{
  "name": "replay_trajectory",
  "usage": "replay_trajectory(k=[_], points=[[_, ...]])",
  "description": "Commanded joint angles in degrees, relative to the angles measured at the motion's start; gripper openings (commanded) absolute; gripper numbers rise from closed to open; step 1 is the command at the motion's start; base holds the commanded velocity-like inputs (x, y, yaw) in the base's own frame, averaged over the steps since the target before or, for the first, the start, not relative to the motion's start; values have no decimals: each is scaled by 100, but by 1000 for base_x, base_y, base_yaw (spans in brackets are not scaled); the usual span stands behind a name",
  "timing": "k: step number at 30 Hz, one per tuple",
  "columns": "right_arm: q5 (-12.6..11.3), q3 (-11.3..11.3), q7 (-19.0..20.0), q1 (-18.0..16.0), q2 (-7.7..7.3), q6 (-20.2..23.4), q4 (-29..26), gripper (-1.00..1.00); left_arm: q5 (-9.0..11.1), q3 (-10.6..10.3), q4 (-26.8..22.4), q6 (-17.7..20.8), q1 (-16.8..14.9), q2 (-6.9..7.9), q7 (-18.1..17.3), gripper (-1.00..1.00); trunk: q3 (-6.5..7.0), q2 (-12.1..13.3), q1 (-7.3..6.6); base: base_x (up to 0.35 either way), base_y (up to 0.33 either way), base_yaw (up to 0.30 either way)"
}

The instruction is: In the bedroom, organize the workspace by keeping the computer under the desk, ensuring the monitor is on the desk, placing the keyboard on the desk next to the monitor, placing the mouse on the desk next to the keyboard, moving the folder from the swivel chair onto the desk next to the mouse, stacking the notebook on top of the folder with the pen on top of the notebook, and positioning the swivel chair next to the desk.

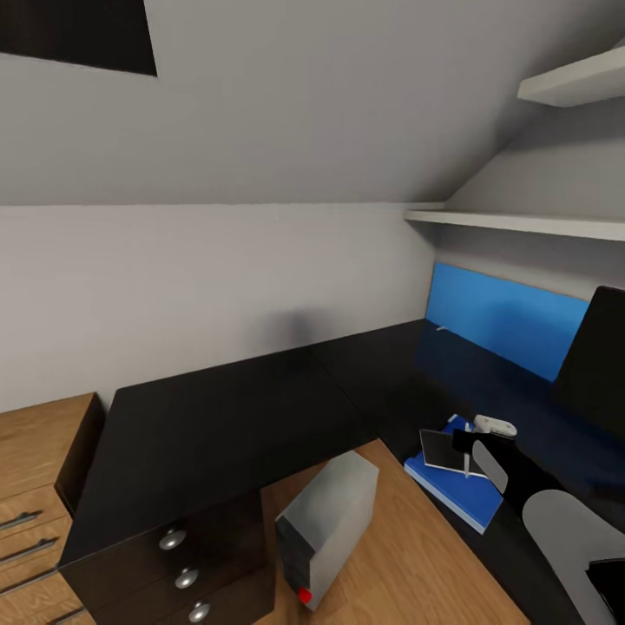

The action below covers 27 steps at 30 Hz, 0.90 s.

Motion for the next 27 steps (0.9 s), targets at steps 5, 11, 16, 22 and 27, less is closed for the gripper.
replay_trajectory(k=[5, 11, 16, 22, 27], points=[[-61, 47, -38, -3, -7, 22, -13, -100, 60, -45, 2, -37, -7, 5, 34, 100, -7, -5, 1, 0, 0, 0], [-61, 47, -38, -3, -6, 22, -13, -100, 60, -45, 2, -37, -7, 5, 34, 100, -7, -5, 1, 0, 0, 0], [-60, 47, -38, -3, -6, 22, -13, 100, 60, -45, 2, -35, -7, 5, 34, 100, -7, -5, 1, 0, 0, 0], [-61, 47, -38, -3, -6, 22, -19, 100, 60, -45, 2, -37, -7, 5, 33, 100, -7, -5, 1, 0, 0, 0], [-61, 43, -38, -3, -6, 22, -21, 100, 60, -45, 2, -37, -7, 5, 33, 100, -7, -5, 1, 0, 0, 0]])
